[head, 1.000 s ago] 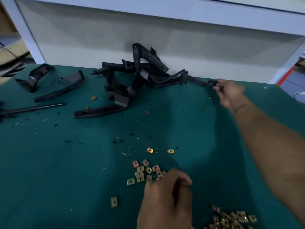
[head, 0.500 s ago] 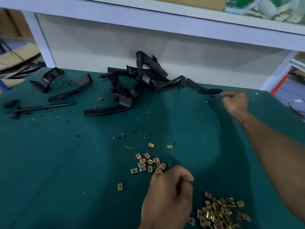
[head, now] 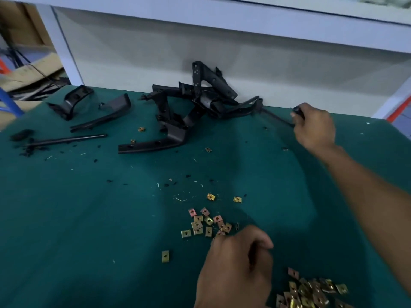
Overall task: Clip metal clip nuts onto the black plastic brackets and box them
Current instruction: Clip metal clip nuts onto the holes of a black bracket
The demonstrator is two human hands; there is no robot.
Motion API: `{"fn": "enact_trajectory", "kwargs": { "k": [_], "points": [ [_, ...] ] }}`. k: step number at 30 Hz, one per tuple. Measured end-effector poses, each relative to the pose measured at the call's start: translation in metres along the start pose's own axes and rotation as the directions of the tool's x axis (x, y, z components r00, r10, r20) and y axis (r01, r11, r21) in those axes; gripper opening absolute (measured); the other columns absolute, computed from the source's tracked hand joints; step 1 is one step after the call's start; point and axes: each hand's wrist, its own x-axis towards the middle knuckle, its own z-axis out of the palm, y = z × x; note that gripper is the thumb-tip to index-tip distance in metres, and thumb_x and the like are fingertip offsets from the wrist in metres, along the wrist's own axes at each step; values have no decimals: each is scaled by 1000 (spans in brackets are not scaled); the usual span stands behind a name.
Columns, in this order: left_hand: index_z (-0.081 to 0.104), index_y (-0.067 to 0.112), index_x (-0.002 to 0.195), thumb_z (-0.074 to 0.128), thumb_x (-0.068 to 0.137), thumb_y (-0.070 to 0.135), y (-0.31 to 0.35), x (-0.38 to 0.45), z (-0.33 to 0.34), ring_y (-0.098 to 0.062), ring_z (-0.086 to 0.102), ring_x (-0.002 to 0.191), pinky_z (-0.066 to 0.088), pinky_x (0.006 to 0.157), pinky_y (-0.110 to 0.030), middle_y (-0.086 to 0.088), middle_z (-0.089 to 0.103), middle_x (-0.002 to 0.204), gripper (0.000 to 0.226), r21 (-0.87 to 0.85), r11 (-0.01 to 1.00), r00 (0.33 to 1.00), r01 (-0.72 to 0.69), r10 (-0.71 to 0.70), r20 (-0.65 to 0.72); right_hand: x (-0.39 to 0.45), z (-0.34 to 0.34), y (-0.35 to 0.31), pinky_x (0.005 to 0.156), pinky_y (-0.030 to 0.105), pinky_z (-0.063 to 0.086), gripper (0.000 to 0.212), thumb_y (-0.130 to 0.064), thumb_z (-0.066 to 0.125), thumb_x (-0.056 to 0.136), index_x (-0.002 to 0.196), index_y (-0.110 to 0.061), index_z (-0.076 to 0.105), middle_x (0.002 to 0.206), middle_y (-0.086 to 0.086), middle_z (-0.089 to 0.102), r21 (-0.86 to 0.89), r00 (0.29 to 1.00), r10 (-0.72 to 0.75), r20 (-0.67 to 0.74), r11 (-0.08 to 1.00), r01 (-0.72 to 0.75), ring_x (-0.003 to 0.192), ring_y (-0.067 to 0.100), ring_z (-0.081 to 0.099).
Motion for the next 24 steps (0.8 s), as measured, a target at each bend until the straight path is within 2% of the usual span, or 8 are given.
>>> {"fn": "enact_trajectory", "kwargs": {
  "k": [6,13,15,17,18,20,22,24],
  "points": [
    [64,36,92,48,94,28,-4,-1,-1,-5,39,41,31,42,-21,10,54,54,18,-149,984,995,-96,95,-15,-75,-106,-40,96,48,40,6,-3,64,89,87,-6,69,95,5,66,280,949,-254,-189,912,300,104,29,56],
    [61,16,106,45,103,31,4,-8,-13,-20,55,69,48,60,-33,-3,57,81,22,-504,844,927,-183,-22,-374,-198,-187,-99,58,43,39,22,-4,55,83,61,1,56,69,13,54,666,930,-249,-271,648,368,64,37,52],
    [61,5,107,47,108,25,7,-9,-16,-26,62,74,54,62,-34,-11,60,91,25,-624,772,970,-126,-36,-240,-224,-190,-119,55,47,38,23,-3,57,79,57,0,53,64,11,52,738,919,-210,-335,548,394,60,36,51],
    [62,-1,110,53,104,33,12,-11,-20,-29,65,76,56,65,-38,-18,64,100,35,-708,702,995,81,-17,98,-239,-189,-140,57,49,38,22,-3,60,78,58,0,51,62,11,51,765,892,-197,-407,459,451,59,35,51],
    [62,-1,116,54,102,40,14,-12,-24,-29,67,82,57,71,-39,-21,66,107,44,-683,693,945,231,5,326,-243,-187,-150,59,49,38,22,-3,61,78,58,0,51,61,11,51,768,876,-198,-440,423,482,60,34,51],
    [60,-1,124,55,98,49,14,-17,-35,-33,69,93,59,80,-40,-22,67,114,56,-550,724,721,417,105,685,-247,-181,-167,62,50,39,25,-4,63,77,56,1,51,65,12,52,737,837,-204,-508,399,545,64,32,52],
    [57,-3,122,68,92,44,13,-23,-45,-31,72,85,61,74,-36,-21,69,106,57,-499,764,595,409,191,781,-251,-169,-176,67,51,41,28,-5,64,77,53,2,53,74,14,53,683,808,-215,-549,442,582,75,35,54],
    [62,-2,108,73,89,29,12,-28,-47,-25,71,69,58,62,-30,-17,71,86,38,-498,803,699,327,150,699,-256,-155,-175,77,53,43,27,-9,65,79,55,3,59,83,17,60,623,799,-257,-544,513,590,89,41,57]
  ]
}}
